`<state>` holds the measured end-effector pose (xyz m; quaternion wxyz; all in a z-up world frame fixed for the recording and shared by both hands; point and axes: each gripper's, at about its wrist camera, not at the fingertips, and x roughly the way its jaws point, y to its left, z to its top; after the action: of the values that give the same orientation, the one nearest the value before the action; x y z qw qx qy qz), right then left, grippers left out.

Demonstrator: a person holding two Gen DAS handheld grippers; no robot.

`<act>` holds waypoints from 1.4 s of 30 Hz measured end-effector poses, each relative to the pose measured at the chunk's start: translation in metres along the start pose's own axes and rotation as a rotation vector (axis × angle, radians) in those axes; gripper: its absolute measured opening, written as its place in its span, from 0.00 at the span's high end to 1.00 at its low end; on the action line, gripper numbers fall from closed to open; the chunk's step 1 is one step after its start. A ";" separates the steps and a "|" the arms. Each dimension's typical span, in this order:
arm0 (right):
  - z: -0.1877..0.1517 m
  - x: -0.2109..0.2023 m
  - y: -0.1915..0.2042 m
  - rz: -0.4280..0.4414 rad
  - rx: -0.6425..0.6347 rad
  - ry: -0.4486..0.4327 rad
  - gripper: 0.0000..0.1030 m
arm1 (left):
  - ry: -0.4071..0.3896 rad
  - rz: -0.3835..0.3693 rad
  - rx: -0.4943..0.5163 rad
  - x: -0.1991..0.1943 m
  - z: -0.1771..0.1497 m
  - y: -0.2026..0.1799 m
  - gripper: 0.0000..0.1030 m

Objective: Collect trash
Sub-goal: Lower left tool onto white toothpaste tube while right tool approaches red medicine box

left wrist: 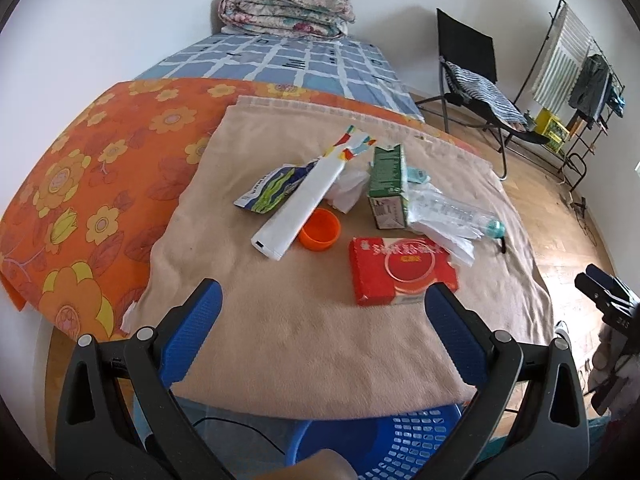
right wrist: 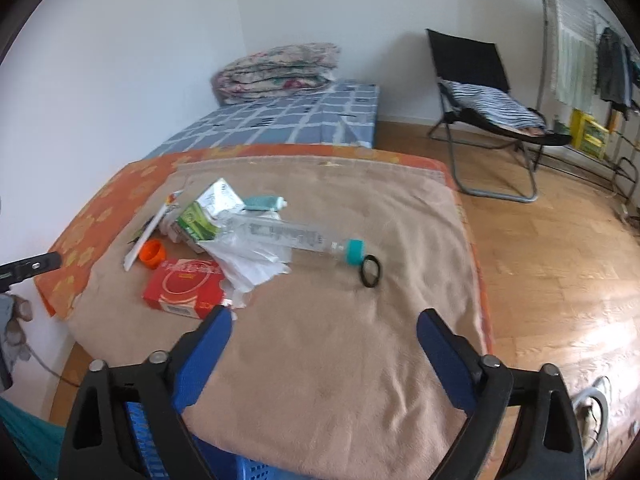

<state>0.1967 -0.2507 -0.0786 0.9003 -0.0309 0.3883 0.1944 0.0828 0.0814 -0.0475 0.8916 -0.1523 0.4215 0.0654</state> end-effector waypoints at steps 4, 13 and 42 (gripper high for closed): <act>0.001 0.014 0.002 0.156 0.091 0.060 0.24 | 0.038 -0.033 -0.014 0.016 0.002 0.005 0.17; 0.003 0.027 0.044 0.280 0.031 0.085 0.24 | 0.066 -0.085 0.016 0.039 0.007 -0.004 0.23; 0.009 0.132 0.082 0.354 0.053 0.266 0.41 | 0.077 0.041 0.108 0.152 0.064 -0.011 0.59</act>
<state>0.2543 -0.1297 -0.1587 0.7934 0.0359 0.5081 0.3333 0.2291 0.0902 -0.1246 0.8801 -0.0976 0.4614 0.0547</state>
